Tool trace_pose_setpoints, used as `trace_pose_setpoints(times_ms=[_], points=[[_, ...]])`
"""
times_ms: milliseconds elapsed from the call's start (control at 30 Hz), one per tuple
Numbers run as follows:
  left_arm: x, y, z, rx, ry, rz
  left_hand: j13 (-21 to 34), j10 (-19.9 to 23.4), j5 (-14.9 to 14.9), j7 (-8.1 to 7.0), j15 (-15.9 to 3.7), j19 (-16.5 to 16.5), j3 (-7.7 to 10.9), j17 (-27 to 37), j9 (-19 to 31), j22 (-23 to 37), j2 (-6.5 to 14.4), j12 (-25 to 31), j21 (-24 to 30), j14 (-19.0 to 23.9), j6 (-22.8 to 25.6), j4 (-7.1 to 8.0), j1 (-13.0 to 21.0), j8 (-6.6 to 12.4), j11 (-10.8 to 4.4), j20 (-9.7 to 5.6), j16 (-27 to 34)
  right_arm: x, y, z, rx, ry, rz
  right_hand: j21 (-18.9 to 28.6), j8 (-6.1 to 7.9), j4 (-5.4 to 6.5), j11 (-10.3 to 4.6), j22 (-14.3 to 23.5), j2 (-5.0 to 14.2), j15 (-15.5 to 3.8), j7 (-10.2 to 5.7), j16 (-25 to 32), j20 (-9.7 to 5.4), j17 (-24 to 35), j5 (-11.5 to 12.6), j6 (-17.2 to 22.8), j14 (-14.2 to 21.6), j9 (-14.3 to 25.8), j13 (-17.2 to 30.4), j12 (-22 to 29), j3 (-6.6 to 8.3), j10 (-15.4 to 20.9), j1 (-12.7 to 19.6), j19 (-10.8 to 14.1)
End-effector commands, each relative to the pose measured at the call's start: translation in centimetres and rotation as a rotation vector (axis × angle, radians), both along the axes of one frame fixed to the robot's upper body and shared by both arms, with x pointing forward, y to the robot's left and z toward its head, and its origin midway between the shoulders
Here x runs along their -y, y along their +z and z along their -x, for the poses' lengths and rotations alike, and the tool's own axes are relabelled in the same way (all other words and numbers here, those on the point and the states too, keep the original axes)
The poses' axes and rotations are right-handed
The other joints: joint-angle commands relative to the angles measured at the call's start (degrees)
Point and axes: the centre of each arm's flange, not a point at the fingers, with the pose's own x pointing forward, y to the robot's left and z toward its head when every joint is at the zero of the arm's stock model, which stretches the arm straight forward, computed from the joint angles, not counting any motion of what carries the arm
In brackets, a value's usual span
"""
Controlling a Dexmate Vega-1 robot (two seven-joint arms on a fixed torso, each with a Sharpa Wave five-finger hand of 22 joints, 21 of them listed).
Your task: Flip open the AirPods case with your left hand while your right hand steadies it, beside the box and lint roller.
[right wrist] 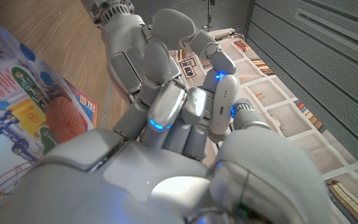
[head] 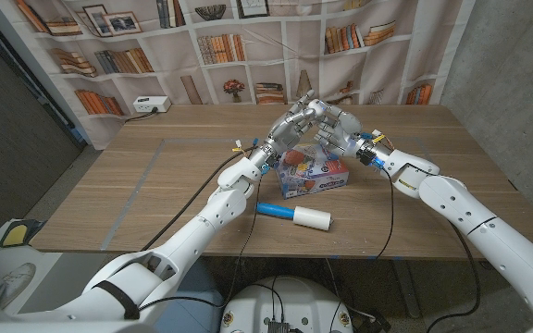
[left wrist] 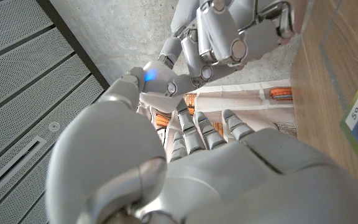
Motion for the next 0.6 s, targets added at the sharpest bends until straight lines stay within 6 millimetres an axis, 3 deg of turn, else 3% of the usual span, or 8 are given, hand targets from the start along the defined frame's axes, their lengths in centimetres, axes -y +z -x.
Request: trace_pose_setpoints(times_ms=[33,200,300,600], points=[[0.15,-0.02,0.08,0.030,-0.009,-0.022,4.10,4.78,-0.19,-1.06,1.04,-1.13,-1.29,0.28,0.10,0.20,-1.40,-2.00,-0.37,-1.13,-0.61,1.27,-3.18,-0.31,-7.15,0.64,-0.26,0.18,-0.16,-0.13,-0.006,-0.008,-0.010,0.61,0.18,-3.02,-1.34,0.03,3.61,-0.04,-1.26,0.18,-2.78,0.14,0.14,1.19,0.71,0.17,0.19,0.71,4.02,1.84,4.73,-0.04],[0.12,-0.05,0.10,0.038,-0.013,-0.007,2.57,0.35,-1.63,-1.46,2.48,-1.56,-3.52,0.24,0.09,0.27,-3.17,-5.80,-0.22,-3.21,-1.75,2.07,-7.21,-0.59,-6.63,0.88,-0.50,0.35,-0.27,-0.22,-0.007,-0.016,-0.011,1.04,0.31,-2.83,-1.38,0.02,3.54,-0.02,-1.07,0.12,-2.77,0.12,0.06,1.12,0.99,0.42,-0.01,0.97,4.38,1.77,5.37,-0.05],[-0.02,0.13,0.24,0.060,-0.015,-0.006,1.24,-3.82,-3.23,-1.51,3.95,-2.19,-4.97,-0.16,0.08,0.30,-4.04,-9.01,-0.26,-5.74,-3.74,2.26,-9.54,-1.02,-5.34,1.49,-1.05,0.52,-0.40,-0.29,-0.010,-0.017,-0.016,1.12,0.31,-2.75,-1.36,-0.11,3.50,-0.02,-1.13,0.09,-2.77,0.10,0.03,1.13,1.09,0.42,-0.08,1.08,4.48,1.71,5.57,-0.09],[-0.79,0.86,0.67,0.102,0.005,-0.004,-0.64,-9.51,-6.56,-1.06,6.18,-3.35,-7.27,-0.64,0.05,0.33,-5.48,-12.94,-0.35,-9.58,-5.25,2.87,-13.73,-0.91,-3.89,2.35,-1.71,0.57,-0.48,-0.35,-0.013,-0.011,-0.034,1.47,0.30,-2.55,-1.32,-0.38,3.37,-0.01,-1.06,0.00,-2.76,0.08,-0.04,1.06,1.32,0.44,0.10,1.69,4.71,1.86,6.00,-0.08]])
